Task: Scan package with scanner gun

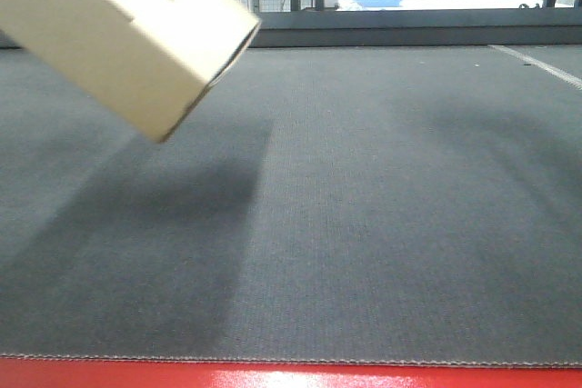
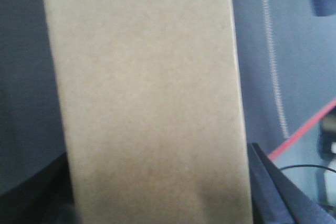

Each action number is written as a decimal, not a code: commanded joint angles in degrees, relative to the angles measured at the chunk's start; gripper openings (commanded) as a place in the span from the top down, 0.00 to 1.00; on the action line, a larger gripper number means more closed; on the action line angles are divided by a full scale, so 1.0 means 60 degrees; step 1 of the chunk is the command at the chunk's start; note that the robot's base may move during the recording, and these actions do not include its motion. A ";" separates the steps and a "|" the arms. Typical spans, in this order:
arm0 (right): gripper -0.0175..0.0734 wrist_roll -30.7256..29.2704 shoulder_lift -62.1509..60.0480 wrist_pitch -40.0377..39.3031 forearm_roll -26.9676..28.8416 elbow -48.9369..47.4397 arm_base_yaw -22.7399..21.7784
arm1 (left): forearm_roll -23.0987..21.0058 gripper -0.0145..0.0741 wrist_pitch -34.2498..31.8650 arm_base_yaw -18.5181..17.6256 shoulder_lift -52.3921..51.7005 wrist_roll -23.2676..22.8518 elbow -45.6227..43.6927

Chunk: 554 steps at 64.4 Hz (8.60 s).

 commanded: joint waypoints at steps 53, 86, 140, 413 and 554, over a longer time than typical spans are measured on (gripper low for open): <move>0.98 -0.0337 0.0001 -0.0628 0.0683 -0.0191 -0.0039 | -0.0883 0.96 0.0030 -0.0201 -0.0102 -0.0260 -0.0007; 0.98 -0.0265 -0.0677 -0.0292 0.4040 -0.0174 -0.0039 | -0.0338 0.96 0.0030 -0.0201 -0.0102 -0.0260 -0.0007; 0.98 0.2489 0.0555 -0.5762 0.3966 0.3459 -0.0039 | -0.0273 0.96 0.0030 -0.0201 -0.0102 -0.0260 -0.0007; 0.98 0.2414 -0.5809 0.5660 0.1922 0.2634 -0.2006 | 0.8774 0.19 -0.0153 -0.0201 0.1346 -0.2548 -0.2940; 0.98 0.2414 -1.1523 0.4894 0.1960 0.6248 -0.2006 | 0.9226 0.96 -1.0556 -0.0201 -1.1934 -0.2548 0.9517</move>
